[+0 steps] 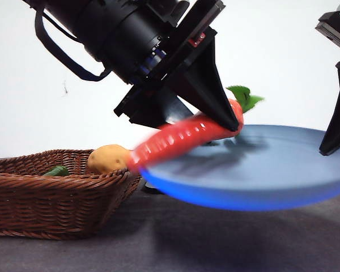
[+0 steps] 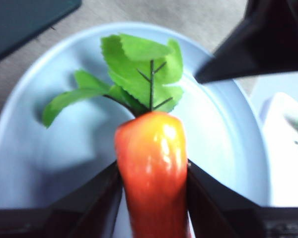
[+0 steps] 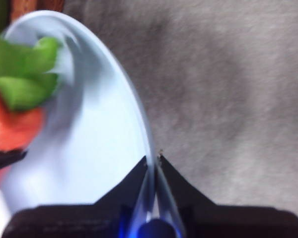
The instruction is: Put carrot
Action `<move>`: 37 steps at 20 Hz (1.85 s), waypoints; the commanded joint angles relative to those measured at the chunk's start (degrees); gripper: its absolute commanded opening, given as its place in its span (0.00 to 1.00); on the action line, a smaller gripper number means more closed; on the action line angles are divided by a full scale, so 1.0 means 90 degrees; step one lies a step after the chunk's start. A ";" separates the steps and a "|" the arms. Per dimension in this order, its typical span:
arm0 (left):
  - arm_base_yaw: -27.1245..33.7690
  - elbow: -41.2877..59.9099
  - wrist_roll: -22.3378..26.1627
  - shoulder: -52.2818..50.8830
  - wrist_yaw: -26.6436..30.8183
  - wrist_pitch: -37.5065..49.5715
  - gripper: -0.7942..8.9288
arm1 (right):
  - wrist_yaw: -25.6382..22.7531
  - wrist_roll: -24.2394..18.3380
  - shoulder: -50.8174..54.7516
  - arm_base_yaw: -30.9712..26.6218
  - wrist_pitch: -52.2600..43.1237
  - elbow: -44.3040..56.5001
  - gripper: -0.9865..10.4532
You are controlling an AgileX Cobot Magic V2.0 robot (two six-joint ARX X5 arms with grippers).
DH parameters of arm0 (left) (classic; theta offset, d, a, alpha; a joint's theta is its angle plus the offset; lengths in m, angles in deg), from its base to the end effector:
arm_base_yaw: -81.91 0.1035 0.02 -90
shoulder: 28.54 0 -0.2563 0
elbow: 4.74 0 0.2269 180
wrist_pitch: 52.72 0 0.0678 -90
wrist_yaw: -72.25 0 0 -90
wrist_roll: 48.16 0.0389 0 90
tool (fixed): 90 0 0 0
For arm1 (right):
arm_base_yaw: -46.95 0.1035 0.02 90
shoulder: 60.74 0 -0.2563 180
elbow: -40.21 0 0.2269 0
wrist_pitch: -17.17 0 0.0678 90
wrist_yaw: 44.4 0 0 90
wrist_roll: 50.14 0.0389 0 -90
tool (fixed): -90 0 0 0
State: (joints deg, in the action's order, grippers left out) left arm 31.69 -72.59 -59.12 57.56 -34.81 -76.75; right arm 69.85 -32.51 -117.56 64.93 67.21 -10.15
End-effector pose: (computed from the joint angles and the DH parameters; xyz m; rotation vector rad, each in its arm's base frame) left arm 0.1805 -0.2346 0.2175 0.0611 0.8493 -1.0390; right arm 0.1493 0.0653 0.2064 0.3240 1.1028 0.5158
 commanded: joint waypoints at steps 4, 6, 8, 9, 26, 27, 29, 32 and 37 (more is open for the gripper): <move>-0.0078 -0.0058 -0.0155 -0.0209 0.0017 0.0097 0.31 | 0.0080 0.0204 -0.0085 0.0051 0.0005 -0.0092 0.09; -0.0078 -0.0058 -0.0170 -0.0619 0.0029 -0.0034 0.31 | 0.0068 0.0209 -0.0168 -0.0022 0.0010 -0.0095 0.09; -0.0078 -0.0058 -0.0165 -0.1149 0.0041 -0.0245 0.31 | -0.0051 0.0206 -0.0294 -0.0165 0.0010 -0.0100 0.09; -0.0075 -0.0058 -0.0158 -0.1404 0.0049 -0.0338 0.31 | -0.0075 0.0197 -0.0362 -0.0223 0.0002 -0.0102 0.09; -0.0032 -0.0058 -0.0100 -0.1797 0.0250 -0.0593 0.35 | -0.0041 0.0204 -0.0610 -0.0291 -0.0148 -0.0112 0.09; 0.0002 -0.0058 -0.0095 -0.1887 0.0282 -0.0692 0.35 | -0.0041 0.0204 -0.0675 -0.0296 -0.0153 -0.0134 0.09; 0.0041 -0.0058 -0.0063 -0.2076 0.0427 -0.0952 0.35 | -0.0046 0.0202 -0.0879 -0.0296 -0.0197 -0.0221 0.09; 0.0121 -0.0058 0.0129 -0.2414 0.0770 -0.1309 0.35 | -0.0039 0.0204 -0.1166 -0.0296 -0.0403 -0.0333 0.09; 0.0131 -0.0058 0.1192 -0.2630 0.2157 -0.1773 0.35 | -0.0041 0.0211 -0.1282 -0.0352 -0.0716 -0.0415 0.09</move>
State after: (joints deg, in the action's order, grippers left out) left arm 33.22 -72.59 -52.06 33.30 -15.80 -92.90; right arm 69.18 -31.23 -128.55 61.76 61.50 -12.69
